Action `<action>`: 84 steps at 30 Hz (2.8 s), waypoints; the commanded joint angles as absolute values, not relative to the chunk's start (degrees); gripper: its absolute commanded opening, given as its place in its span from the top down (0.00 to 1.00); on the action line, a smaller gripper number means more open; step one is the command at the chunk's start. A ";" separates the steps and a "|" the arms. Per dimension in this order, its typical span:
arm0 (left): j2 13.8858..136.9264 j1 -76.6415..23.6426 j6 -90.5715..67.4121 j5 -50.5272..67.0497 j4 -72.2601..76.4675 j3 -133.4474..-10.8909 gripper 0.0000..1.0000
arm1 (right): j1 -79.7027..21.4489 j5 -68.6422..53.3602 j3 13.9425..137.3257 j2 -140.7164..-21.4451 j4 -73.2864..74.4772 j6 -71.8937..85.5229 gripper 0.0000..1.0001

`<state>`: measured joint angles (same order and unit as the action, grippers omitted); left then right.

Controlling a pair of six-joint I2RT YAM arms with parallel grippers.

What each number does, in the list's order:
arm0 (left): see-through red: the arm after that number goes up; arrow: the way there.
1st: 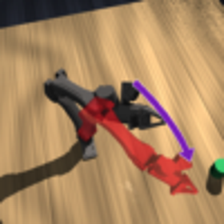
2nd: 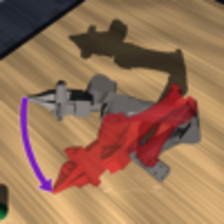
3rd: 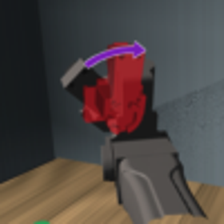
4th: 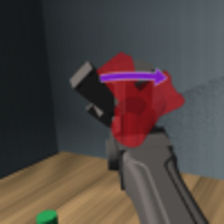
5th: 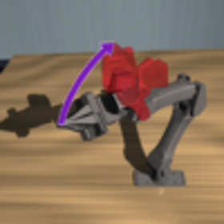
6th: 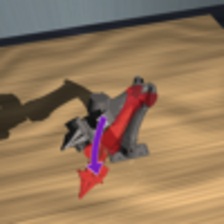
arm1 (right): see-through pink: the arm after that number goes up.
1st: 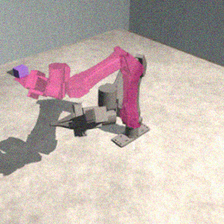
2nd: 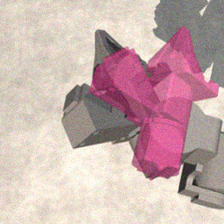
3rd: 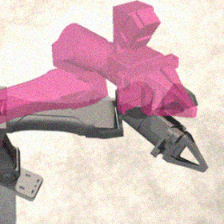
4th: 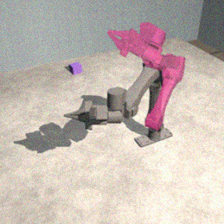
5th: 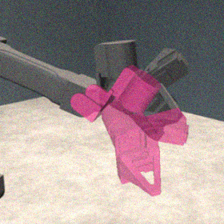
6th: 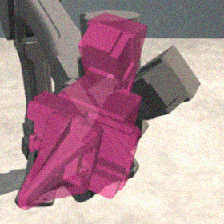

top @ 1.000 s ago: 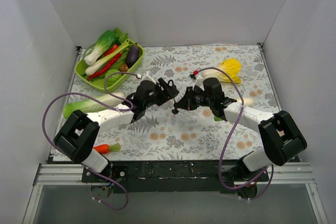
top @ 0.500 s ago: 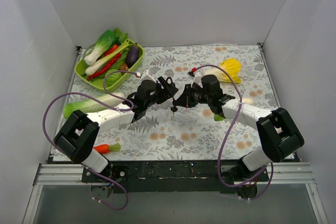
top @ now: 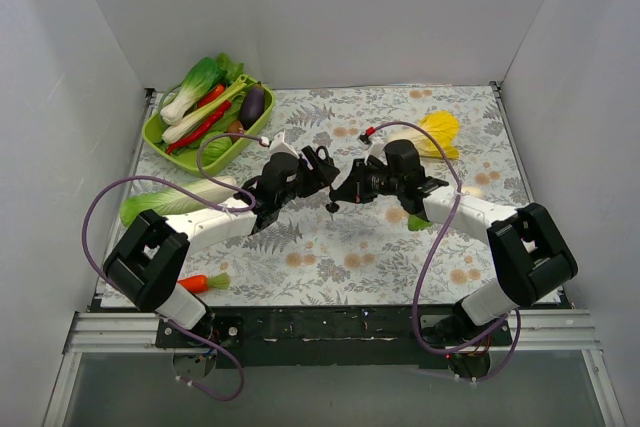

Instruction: Unlock with the key

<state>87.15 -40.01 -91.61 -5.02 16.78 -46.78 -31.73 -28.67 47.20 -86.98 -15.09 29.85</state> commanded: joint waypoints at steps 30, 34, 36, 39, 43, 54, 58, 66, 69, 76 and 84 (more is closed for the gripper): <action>87.89 -44.74 -91.32 -1.23 16.35 -49.83 1.00 | -28.04 -21.01 54.40 -87.54 -24.78 28.39 0.99; 87.89 -45.09 -91.23 -1.41 16.17 -49.92 1.00 | -28.04 -20.74 54.32 -87.71 -24.87 28.21 0.99; 87.89 -45.18 -91.23 -1.58 16.17 -50.01 1.00 | -28.04 -20.30 54.23 -87.63 -25.05 28.13 0.99; 88.15 -45.53 -91.32 -1.58 16.00 -50.27 1.00 | -28.04 -19.43 54.49 -87.63 -25.05 27.86 0.99; 88.94 -45.88 -91.76 -1.93 15.38 -50.80 1.00 | -28.04 -17.85 55.72 -87.63 -24.61 27.07 0.99; 89.21 -46.32 -92.90 -2.55 14.50 -51.15 1.00 | -28.04 -14.59 52.83 -85.96 -30.31 26.72 0.99; 89.03 -46.41 -93.51 -2.46 14.50 -51.24 1.00 | -28.04 -13.62 50.63 -85.08 -32.69 27.42 0.99; 88.60 -46.49 -95.27 -2.29 14.59 -51.42 1.00 | -27.95 -10.11 46.41 -82.97 -38.66 29.79 0.99; 88.59 -46.67 -96.50 -2.02 14.76 -51.33 1.00 | -27.95 -7.65 45.26 -82.00 -41.57 29.79 0.99; 89.03 -46.85 -97.38 -1.06 16.08 -51.07 1.00 | -28.04 -6.85 44.21 -81.65 -45.97 30.50 0.99; 86.40 -46.85 -92.64 -0.09 23.02 -47.64 1.00 | -27.69 -12.39 43.95 -82.88 -45.26 33.04 0.99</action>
<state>90.32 -43.35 -95.04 -10.13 20.69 -49.87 -30.04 -19.92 41.82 -83.83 -30.24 31.66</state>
